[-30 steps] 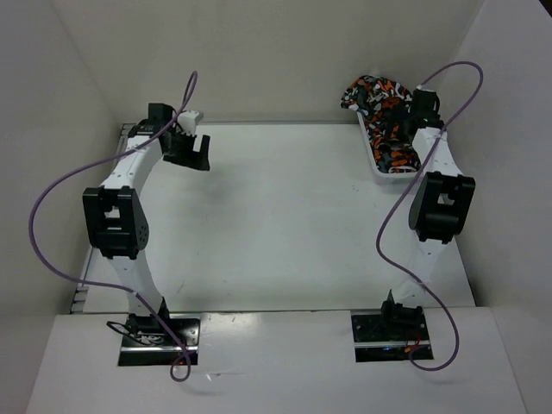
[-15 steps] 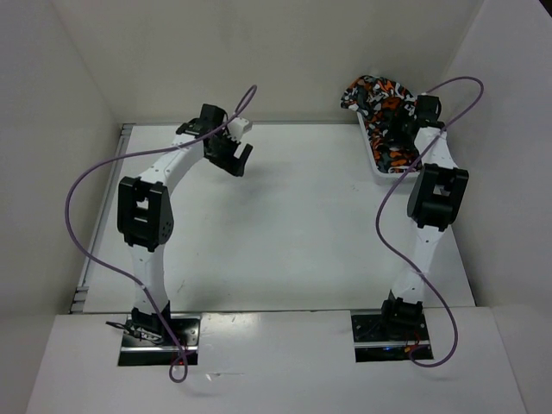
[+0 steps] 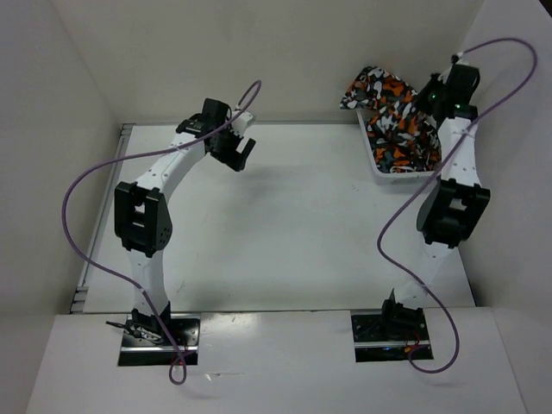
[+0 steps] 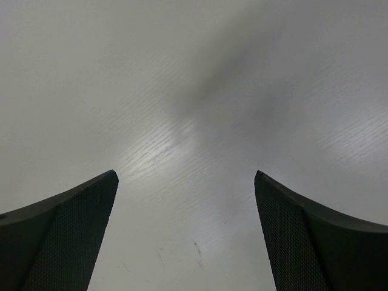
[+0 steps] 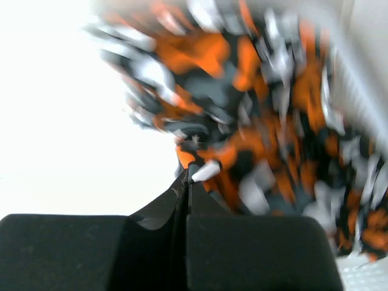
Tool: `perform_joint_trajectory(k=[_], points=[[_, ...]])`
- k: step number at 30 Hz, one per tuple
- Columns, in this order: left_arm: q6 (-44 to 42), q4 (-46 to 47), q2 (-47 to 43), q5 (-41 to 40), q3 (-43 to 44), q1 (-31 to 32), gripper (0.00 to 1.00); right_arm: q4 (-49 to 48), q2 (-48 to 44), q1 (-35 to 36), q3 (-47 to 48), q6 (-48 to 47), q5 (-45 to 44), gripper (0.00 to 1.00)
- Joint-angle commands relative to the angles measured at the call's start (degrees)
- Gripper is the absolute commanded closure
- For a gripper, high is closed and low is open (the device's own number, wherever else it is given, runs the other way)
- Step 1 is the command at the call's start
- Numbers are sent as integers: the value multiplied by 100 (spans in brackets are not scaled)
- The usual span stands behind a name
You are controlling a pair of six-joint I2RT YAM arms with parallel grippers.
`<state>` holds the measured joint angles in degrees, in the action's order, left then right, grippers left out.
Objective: Fold and stack the shorts
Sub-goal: Grab the shorts from the pile, then move the shorts to the center of the board
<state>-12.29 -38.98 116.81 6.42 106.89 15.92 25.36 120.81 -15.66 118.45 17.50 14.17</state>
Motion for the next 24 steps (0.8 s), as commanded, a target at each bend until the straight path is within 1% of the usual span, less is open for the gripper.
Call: perform_joint_trajectory(k=[1,4,6,7,8,9,10,11,12,13,14,15,16,17,18,20,21,22,23,24], points=[[-133,84,-869,-254,95,7,0,-947,-1856,159,607,-211,270,100],[-247,136,-1283,-455,95,7,0,-936,-2570,545,1020,-369,270,100],[-247,197,-1599,-571,95,7,0,-937,-2825,1133,1310,-589,183,100],[-247,198,-1705,-702,95,7,0,-824,-2887,1370,1843,-650,52,100],[-247,259,-1906,-781,95,7,0,-718,-2888,1581,2170,-651,50,100],[-247,260,-2004,-860,95,7,0,-552,-2836,1871,2486,-529,50,100],[-247,312,-2100,-940,95,7,0,-550,-2766,1874,2925,-302,181,100],[-186,312,-2284,-993,95,-80,0,-550,-2765,1874,2981,284,609,100],[-116,364,-2373,-1071,95,-141,0,-550,-2765,1874,2903,498,787,100],[-115,365,-2470,-1072,95,-307,0,-837,-3026,1874,2355,674,1293,97],[-54,365,-2671,-1133,-27,-405,0,-979,-3159,1874,1984,1033,1507,95],[-54,365,-2777,-1134,-80,-519,0,-1155,-3308,1874,1075,1245,1709,92],[16,365,-2883,-1134,-150,-772,0,-1539,-3467,1874,561,1421,1894,85],[69,365,-3075,-977,-221,-888,0,-1700,-3755,1874,60,1493,2296,85],[69,365,-3173,-906,-413,-1002,0,-1806,-3863,1874,-815,1598,2361,84],[122,365,-3410,-678,-633,-1231,0,-2009,-4004,1961,-1550,1651,2467,88],[122,304,-3463,-572,-721,-1284,0,-2009,-4004,2066,-1997,1321,2337,90],[209,303,-3464,-458,-792,-1285,0,-1800,-4004,2406,-2123,1074,2222,92],[210,251,-3464,-318,-871,-1415,0,-1711,-3926,2584,-2186,880,2073,92],[297,199,-3464,-55,-872,-1416,0,-1641,-3821,2760,-2186,643,1959,92]])
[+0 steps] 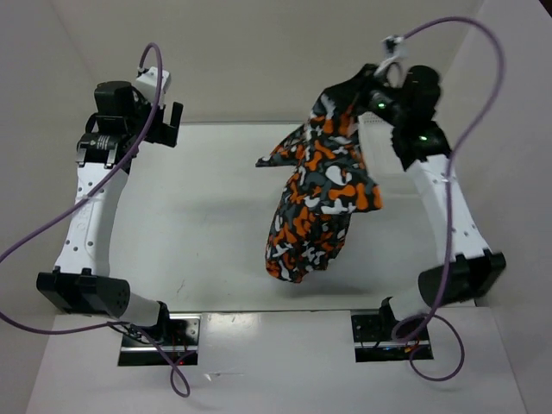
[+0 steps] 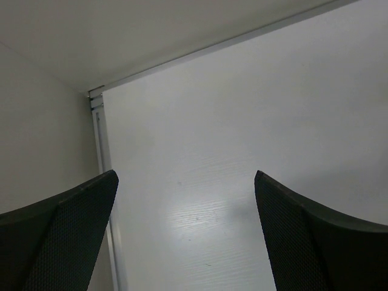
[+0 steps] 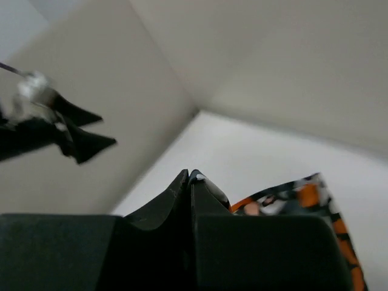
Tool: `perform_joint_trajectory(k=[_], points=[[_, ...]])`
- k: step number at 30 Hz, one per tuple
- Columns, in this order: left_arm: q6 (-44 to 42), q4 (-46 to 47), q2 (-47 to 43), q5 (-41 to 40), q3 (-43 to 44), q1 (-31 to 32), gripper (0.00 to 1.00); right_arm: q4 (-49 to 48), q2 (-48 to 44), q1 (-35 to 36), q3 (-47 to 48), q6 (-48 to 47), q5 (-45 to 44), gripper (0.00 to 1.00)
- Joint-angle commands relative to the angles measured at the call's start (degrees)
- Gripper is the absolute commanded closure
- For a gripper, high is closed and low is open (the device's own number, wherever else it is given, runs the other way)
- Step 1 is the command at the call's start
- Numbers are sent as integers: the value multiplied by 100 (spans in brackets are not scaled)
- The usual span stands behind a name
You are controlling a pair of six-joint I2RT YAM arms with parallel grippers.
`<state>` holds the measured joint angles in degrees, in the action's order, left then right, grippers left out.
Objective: Fold and stack the shorts
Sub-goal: Move the shorts to the center of the board, then flatten the shorts out
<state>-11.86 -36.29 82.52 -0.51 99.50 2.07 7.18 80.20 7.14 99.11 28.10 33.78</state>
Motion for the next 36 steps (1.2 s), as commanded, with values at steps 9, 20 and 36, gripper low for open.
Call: perform_joint_trajectory(k=[9,20,36], points=[[254,-124,185,1009,-186,-101,0,1093,2427,2774,1224,-1596,-1831,13],[-631,-633,475,1554,-669,538,0,1943,735,1715,-1224,-964,-3765,0],[-599,-177,3059,941,-150,3388,0,2410,249,1413,-4506,-465,-2931,10]])
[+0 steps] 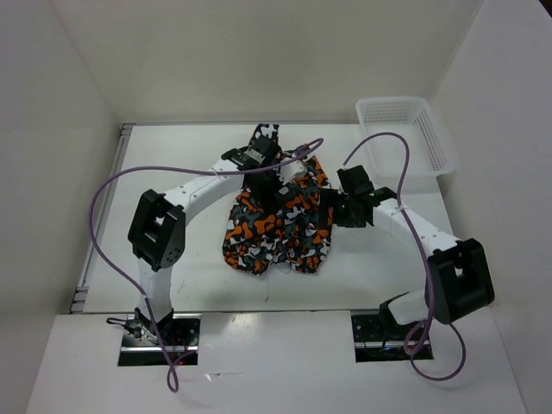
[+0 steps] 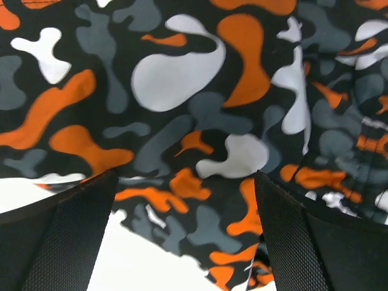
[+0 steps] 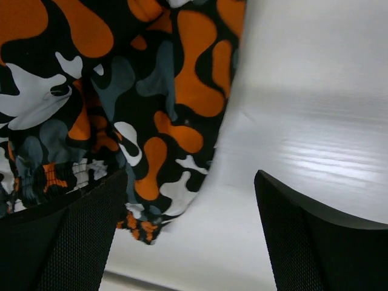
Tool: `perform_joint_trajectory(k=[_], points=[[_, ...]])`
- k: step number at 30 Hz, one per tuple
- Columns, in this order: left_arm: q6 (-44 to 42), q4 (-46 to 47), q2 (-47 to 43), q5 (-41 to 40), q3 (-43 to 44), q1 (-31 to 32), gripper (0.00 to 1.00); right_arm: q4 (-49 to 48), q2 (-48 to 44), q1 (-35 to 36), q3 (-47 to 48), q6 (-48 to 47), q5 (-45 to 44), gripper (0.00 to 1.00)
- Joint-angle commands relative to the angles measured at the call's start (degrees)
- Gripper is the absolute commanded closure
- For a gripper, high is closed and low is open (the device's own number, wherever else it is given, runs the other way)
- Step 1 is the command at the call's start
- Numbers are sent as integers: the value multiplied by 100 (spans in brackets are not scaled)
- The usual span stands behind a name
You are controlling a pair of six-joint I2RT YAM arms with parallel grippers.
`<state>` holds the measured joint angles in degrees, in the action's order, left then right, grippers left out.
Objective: Fold and stack the shorts
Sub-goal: Flatten the shorts out
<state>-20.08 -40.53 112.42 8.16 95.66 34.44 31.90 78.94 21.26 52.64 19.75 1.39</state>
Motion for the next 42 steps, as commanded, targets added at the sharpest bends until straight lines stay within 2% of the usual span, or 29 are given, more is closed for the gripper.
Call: perform_joint_trajectory(k=[1,5,7,9,11,12,14,15,16,17,18,19,22,26,27,28,30,31,32,33,34,35,38,42], points=[[223,300,209,19,95,151,0,-61,603,1,202,529,727,10],[513,353,263,509,-29,151,0,-122,956,1,-43,1031,1180,10],[593,353,263,669,-30,151,0,-123,1115,1,-184,1119,715,15],[593,353,315,669,-30,151,0,-227,1307,132,-246,1268,766,21],[593,353,464,669,-178,151,10,-420,1440,439,-62,1383,766,29],[662,353,465,617,-179,151,27,-491,1553,519,0,1435,766,43],[663,301,614,616,-249,151,46,-597,1642,581,193,1357,618,59],[663,300,614,616,-249,151,59,-658,1695,581,246,1356,530,74],[715,361,614,564,-380,151,87,-659,1695,581,299,1243,242,81],[716,362,614,511,-433,151,95,-659,1695,581,473,1033,100,87],[716,423,614,511,-495,151,100,-737,1695,581,597,874,-58,97],[716,423,536,450,-548,90,100,-799,1695,581,920,699,-408,100],[716,423,246,301,-680,-216,100,-1315,1695,581,1789,-476,-1338,100],[602,117,-465,230,-864,-1007,100,-1659,2300,-33,3153,-1085,-1396,100],[549,-67,-876,299,-1126,-1453,100,-1713,2780,-86,3852,-1574,-1343,97],[549,-69,-880,300,-1128,-1570,100,-1766,2785,-87,4111,-1579,-1343,93],[400,-288,-1283,755,-1479,-1738,100,-1766,3416,-87,4699,-1684,-1343,89],[338,-384,-1415,957,-1575,-1799,98,-1766,3644,-87,5338,-1737,-1343,86],[338,-455,-1642,1124,-1672,-1861,80,-1766,4090,-87,5675,-1737,-1456,57],[268,-586,-1740,1448,-1847,-1862,67,-1705,4277,-87,6261,-1790,-1457,31],[206,-587,-1906,1573,-1945,-2001,57,-1626,4418,-87,6511,-1790,-1457,0],[206,-639,-1978,1626,-2041,-2063,47,-1626,4498,-87,6687,-1721,-1335,0],[267,-518,-2180,1522,-2332,-2248,39,-1486,4123,-87,6602,-1588,-1107,0],[416,-403,-2050,1355,-1956,-2310,26,-1362,3332,-87,5209,-1588,-1219,0]])
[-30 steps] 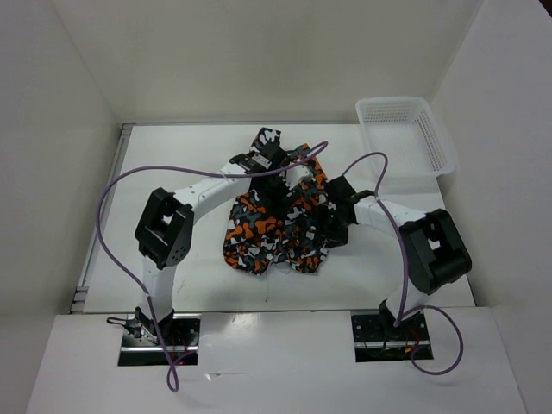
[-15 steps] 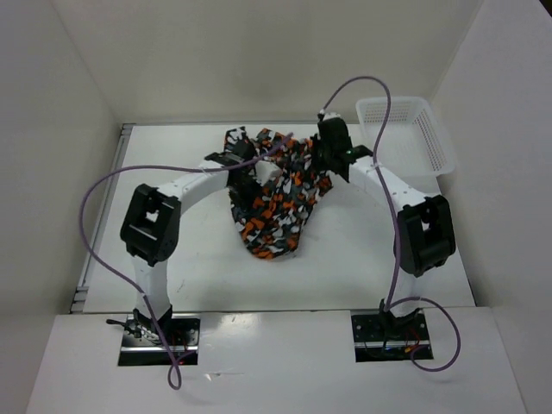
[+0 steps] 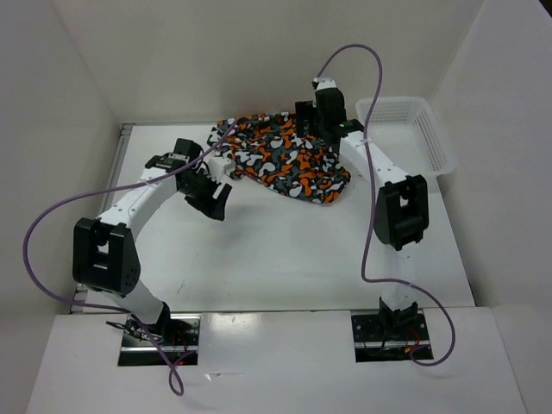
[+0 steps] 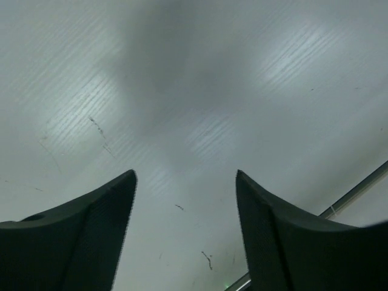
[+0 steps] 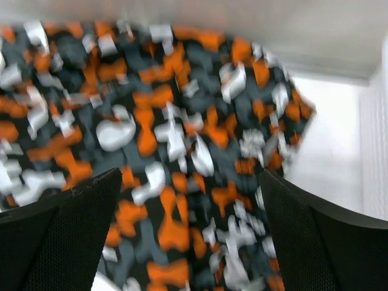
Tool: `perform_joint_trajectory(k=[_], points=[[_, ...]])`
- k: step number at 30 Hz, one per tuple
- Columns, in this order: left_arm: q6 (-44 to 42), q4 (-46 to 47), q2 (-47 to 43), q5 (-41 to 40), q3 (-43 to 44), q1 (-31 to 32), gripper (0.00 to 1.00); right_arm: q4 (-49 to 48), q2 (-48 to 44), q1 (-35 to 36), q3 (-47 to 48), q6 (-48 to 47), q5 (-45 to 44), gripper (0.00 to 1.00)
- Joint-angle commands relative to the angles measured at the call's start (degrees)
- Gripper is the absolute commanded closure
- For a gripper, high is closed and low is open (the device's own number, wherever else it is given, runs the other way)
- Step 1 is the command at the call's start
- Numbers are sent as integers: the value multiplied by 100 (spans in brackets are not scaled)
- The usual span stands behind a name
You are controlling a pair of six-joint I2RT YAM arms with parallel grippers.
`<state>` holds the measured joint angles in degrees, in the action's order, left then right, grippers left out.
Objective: Fold and stack the shorts
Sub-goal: Flatten the shorts out
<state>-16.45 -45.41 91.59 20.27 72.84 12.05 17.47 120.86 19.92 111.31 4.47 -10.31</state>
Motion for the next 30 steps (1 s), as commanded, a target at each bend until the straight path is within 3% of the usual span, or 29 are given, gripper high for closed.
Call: perform_joint_trajectory(k=[1,4,5,6,10,12,13,14,16,19,24,30], points=[[115,163,304,144,545,-72,18,142,-1001,47,-906,-60,-50,0],[413,330,1155,292,1818,-11,11,326,-1433,-41,-1646,386,-121,10],[466,400,1429,293,2204,42,3,327,-1486,-215,-1873,475,-199,15],[467,401,1693,293,3044,208,3,379,-1486,-295,-1954,563,-270,25],[529,926,3132,-547,4926,700,0,511,-1207,-744,-2016,1003,-200,37],[529,1077,3644,-813,5694,816,0,511,-1048,-744,-2016,1003,-313,35],[529,1078,4229,-919,6159,868,0,459,-873,-744,-1947,1003,-419,26],[589,1000,4540,-920,7173,869,0,459,-801,-744,-1894,1003,-420,22],[669,719,5477,-920,8215,921,0,459,-609,-796,-1823,1065,-420,16],[669,455,6472,-973,9577,922,0,520,-468,-797,-1823,1117,-420,13],[669,50,7249,-1111,9908,974,0,582,-273,-850,-2016,1188,-305,12],[731,50,7435,-1499,9855,922,0,520,86,-850,-2122,1241,-200,14]])
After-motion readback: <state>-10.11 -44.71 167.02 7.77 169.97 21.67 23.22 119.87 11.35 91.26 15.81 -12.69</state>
